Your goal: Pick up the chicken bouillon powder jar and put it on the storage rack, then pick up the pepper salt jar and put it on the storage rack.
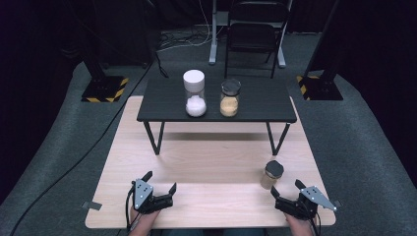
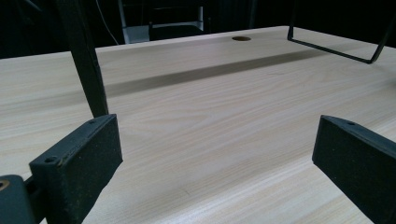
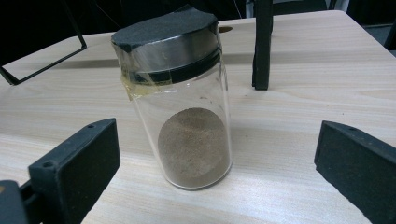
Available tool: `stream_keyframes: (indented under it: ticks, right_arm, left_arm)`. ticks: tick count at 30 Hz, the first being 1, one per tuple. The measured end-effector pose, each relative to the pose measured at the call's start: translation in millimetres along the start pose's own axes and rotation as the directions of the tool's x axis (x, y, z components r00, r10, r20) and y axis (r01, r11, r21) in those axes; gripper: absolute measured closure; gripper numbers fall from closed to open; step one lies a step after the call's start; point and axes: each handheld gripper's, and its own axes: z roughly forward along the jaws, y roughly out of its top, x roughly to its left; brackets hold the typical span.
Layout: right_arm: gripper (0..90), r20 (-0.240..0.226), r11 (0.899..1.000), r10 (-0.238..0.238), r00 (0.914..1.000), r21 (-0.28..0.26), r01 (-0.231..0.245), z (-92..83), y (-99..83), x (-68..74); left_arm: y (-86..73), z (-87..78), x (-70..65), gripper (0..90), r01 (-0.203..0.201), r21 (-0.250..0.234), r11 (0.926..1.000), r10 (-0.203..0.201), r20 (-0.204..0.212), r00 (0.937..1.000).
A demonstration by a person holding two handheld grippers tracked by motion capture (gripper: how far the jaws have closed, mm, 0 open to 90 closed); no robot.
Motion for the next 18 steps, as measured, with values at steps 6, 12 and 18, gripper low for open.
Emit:
stream_keyframes:
  ticks: [6, 12, 18]
  right_arm:
    - [0.0, 0.002, 1.000, 0.008, 1.0000, -0.002, -0.008, -0.2, 0.0, -0.9]
    - [0.0, 0.000, 1.000, 0.015, 0.9999, -0.005, -0.015, -0.4, 0.2, -1.7]
    - [0.0, -0.003, 1.000, 0.020, 0.9998, -0.014, -0.020, -1.6, 0.3, -2.4]
  left_arm:
    - [0.0, 0.0, 0.2, 1.1, 0.001, 0.000, 1.0000, -0.001, 0.001, 1.0000]
    - [0.0, 0.0, 0.1, 1.1, 0.000, 0.000, 1.0000, 0.000, 0.001, 1.0000]
    - [0.0, 0.0, -0.1, 1.1, 0.000, 0.000, 1.0000, 0.000, 0.000, 1.0000]
